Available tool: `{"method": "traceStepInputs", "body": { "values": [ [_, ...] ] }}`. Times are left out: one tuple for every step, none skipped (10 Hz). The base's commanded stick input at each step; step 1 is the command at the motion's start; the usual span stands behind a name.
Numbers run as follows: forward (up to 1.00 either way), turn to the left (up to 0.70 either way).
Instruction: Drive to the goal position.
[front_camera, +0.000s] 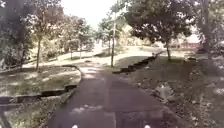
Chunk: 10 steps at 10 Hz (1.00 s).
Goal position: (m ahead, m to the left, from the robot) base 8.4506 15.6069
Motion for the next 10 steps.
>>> {"method": "traceStepInputs", "body": {
  "values": [
    [0.45, 0.0],
    [0.45, 0.0],
    [0.45, 0.0],
    [0.45, 0.0],
    [0.45, 0.0],
    [0.45, 0.0],
    [0.45, 0.0],
    [0.45, 0.0],
    [0.45, 0.0],
    [0.45, 0.0]
  ]
}}
